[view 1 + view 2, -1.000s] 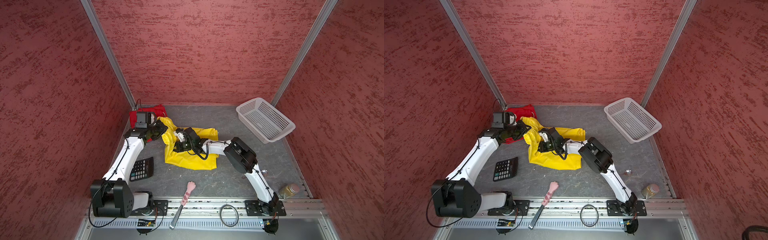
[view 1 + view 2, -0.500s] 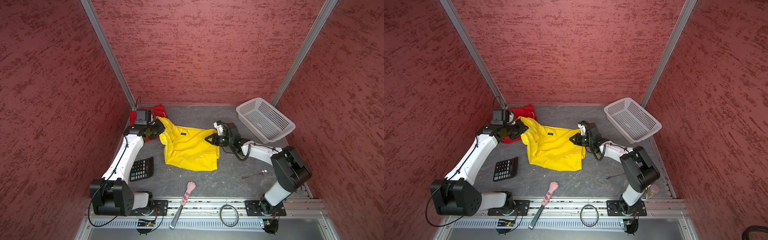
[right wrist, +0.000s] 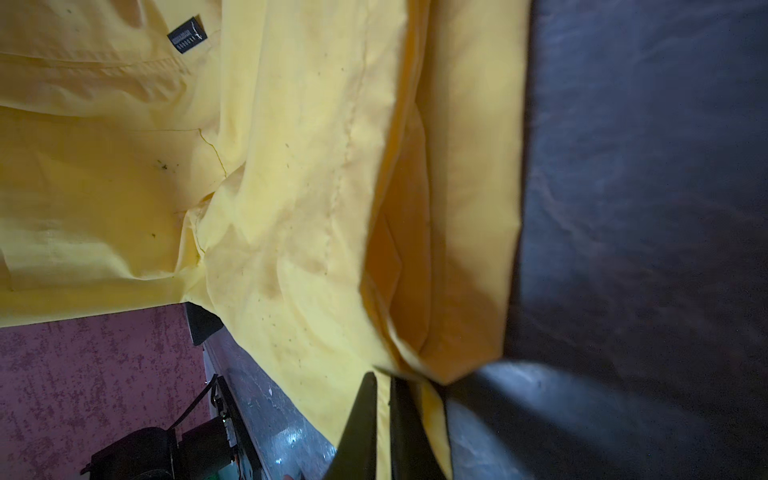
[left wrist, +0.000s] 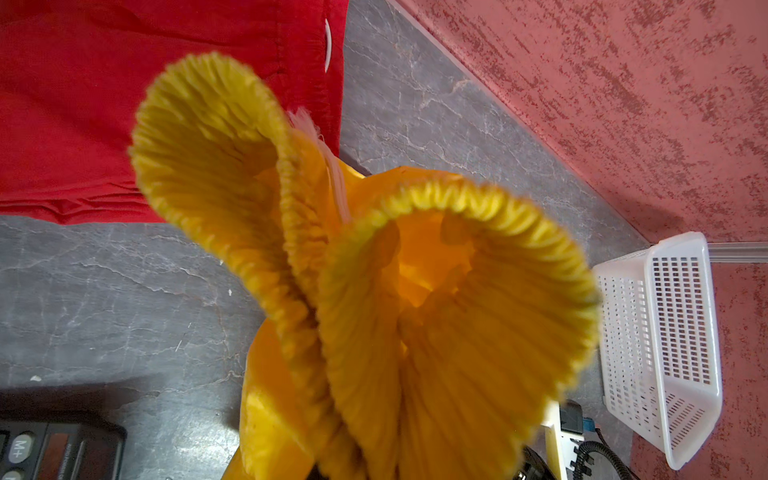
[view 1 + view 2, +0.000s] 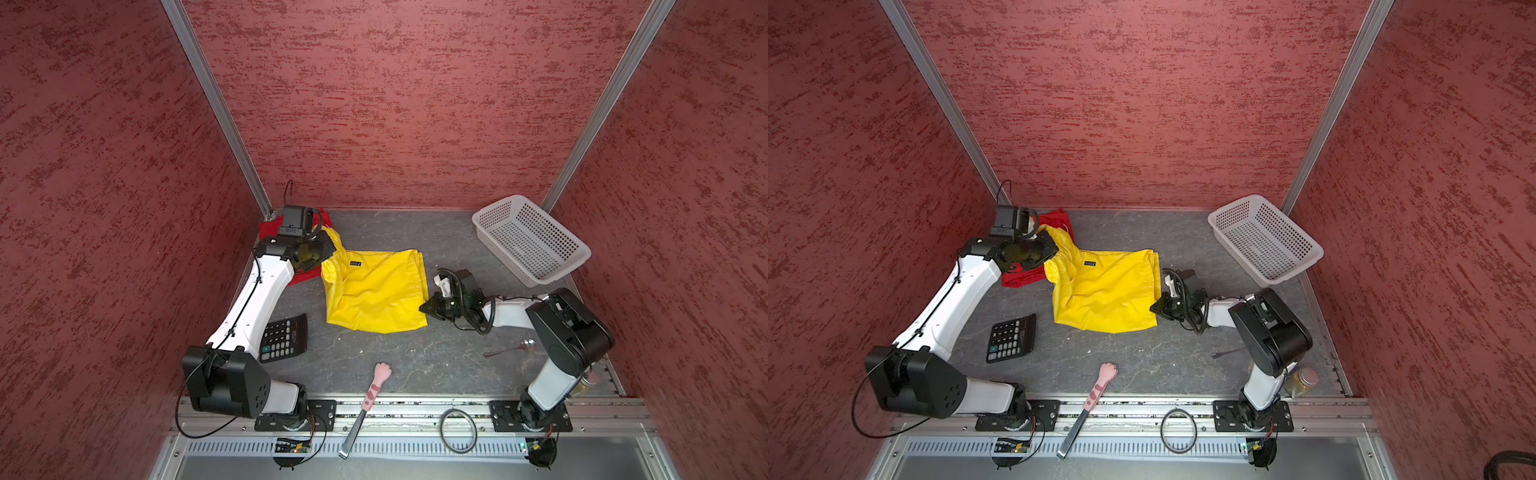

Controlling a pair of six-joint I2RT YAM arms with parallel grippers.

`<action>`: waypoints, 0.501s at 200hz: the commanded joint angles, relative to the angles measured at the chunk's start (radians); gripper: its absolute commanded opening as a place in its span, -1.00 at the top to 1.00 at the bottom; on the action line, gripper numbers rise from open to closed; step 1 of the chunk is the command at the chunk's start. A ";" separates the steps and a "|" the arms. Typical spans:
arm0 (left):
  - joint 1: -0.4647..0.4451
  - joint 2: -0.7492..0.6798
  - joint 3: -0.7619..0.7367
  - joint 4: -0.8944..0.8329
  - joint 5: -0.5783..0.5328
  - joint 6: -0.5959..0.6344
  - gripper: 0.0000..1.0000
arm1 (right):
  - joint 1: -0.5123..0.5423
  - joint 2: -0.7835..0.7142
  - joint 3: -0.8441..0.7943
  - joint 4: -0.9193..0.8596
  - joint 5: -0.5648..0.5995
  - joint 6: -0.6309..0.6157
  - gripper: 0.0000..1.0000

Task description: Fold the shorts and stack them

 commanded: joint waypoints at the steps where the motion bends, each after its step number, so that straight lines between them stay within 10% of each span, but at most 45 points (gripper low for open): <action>1: -0.060 0.033 0.046 0.012 0.003 -0.048 0.99 | -0.003 0.031 -0.006 0.047 -0.010 0.016 0.80; 100: -0.360 0.422 0.255 0.135 0.020 -0.194 0.91 | -0.002 0.094 -0.063 0.131 -0.003 0.022 0.82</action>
